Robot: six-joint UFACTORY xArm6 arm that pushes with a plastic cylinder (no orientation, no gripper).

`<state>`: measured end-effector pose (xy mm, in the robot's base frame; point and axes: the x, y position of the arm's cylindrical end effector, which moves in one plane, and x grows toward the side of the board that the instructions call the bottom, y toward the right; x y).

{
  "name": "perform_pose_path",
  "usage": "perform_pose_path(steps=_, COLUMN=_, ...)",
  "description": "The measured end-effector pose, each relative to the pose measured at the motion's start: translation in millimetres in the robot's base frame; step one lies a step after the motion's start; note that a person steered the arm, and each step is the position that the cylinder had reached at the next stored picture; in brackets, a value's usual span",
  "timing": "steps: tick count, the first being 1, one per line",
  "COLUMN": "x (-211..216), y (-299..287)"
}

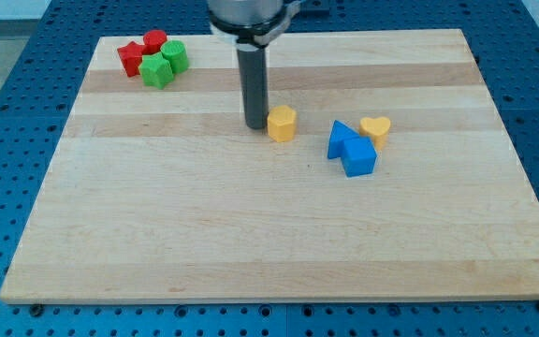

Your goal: Move the yellow blocks to the center of the board

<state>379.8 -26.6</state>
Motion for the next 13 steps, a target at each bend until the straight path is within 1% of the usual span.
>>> perform_pose_path(steps=1, x=-22, y=18)
perform_pose_path(steps=4, x=-28, y=157)
perform_pose_path(steps=5, x=-7, y=196)
perform_pose_path(steps=6, x=30, y=209)
perform_pose_path(steps=7, x=60, y=211)
perform_pose_path(steps=8, x=60, y=207)
perform_pose_path(steps=11, x=31, y=169)
perform_pose_path(steps=13, x=28, y=126)
